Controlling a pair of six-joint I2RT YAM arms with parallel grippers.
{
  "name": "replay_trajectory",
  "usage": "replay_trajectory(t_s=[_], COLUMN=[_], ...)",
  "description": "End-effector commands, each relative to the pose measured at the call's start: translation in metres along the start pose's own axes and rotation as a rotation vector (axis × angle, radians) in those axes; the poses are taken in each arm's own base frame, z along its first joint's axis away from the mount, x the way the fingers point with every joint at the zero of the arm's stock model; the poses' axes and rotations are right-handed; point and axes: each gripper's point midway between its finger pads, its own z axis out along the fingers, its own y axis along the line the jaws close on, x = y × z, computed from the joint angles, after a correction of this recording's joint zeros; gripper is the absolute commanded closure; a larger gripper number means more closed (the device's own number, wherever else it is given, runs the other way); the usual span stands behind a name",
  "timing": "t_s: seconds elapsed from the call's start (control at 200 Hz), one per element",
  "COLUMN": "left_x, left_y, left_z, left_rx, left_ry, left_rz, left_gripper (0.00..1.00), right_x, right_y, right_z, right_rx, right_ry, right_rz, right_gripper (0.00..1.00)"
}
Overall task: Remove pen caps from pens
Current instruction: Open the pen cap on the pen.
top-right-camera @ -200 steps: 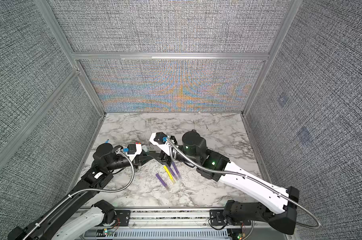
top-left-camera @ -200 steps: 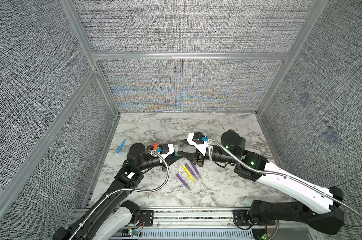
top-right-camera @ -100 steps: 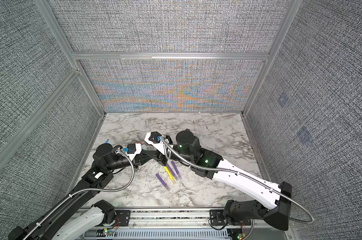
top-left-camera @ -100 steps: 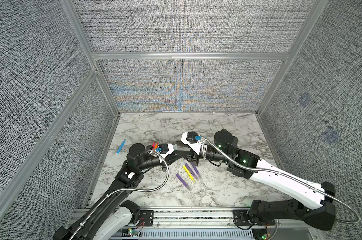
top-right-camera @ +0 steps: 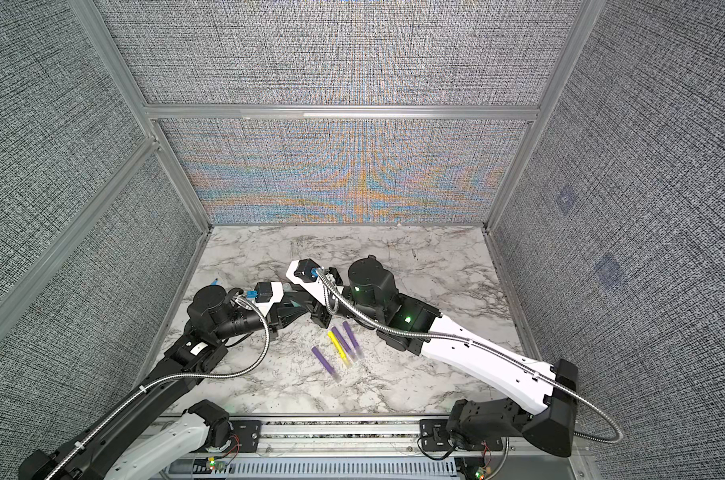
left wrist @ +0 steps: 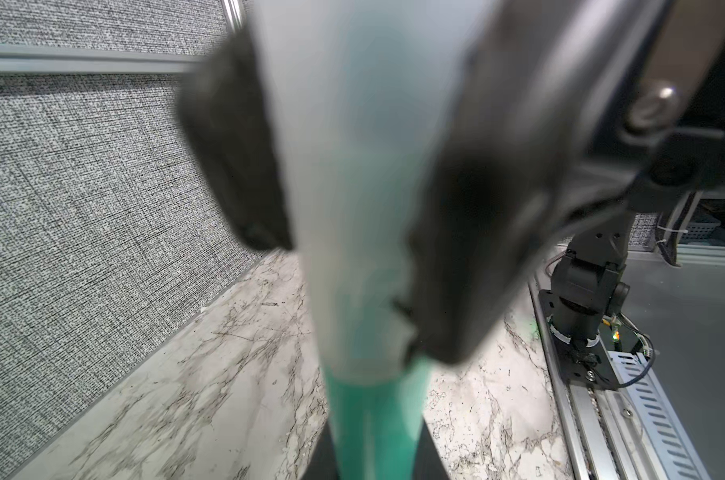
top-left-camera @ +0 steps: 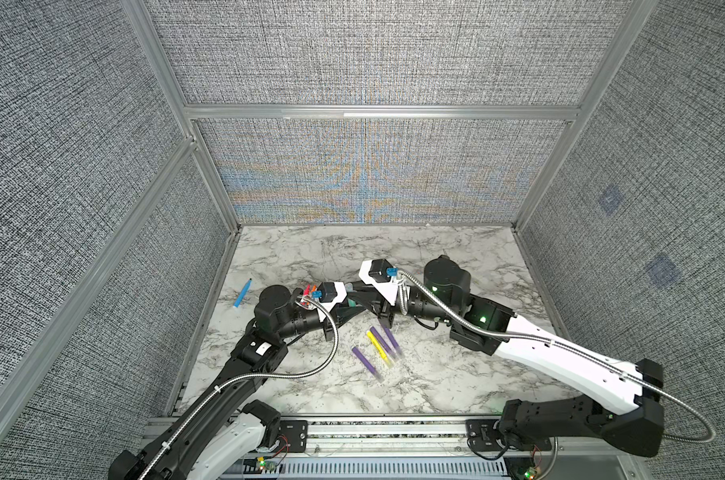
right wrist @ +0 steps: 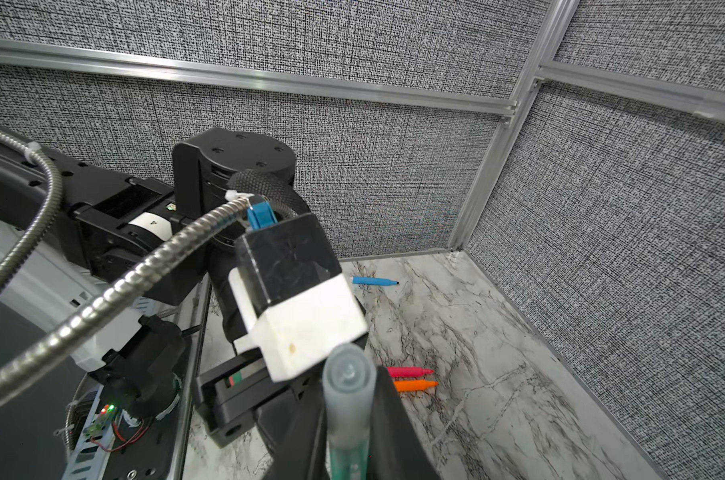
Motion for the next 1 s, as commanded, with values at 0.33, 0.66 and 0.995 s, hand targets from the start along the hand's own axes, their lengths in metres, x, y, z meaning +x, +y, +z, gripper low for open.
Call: replay_trajectory(t_s=[0.33,0.66,0.995], left_x=[-0.001,0.008,0.024], left_y=[-0.002,0.003,0.011], left_z=[0.001,0.007,0.019], left_rx=[0.010,0.020,0.042], left_ry=[-0.027,-0.001,0.047], left_rz=[0.050,0.006,-0.046], left_gripper=[1.00,1.00,1.00], right_x=[-0.011,-0.077,-0.140], right_y=[-0.020,-0.054,-0.063], right_z=[-0.004,-0.077,-0.120], right_rx=[0.119,0.308,0.350], right_ry=[-0.048,-0.345,-0.596], right_rz=[0.003,0.032,0.004], right_gripper=[1.00,1.00,1.00])
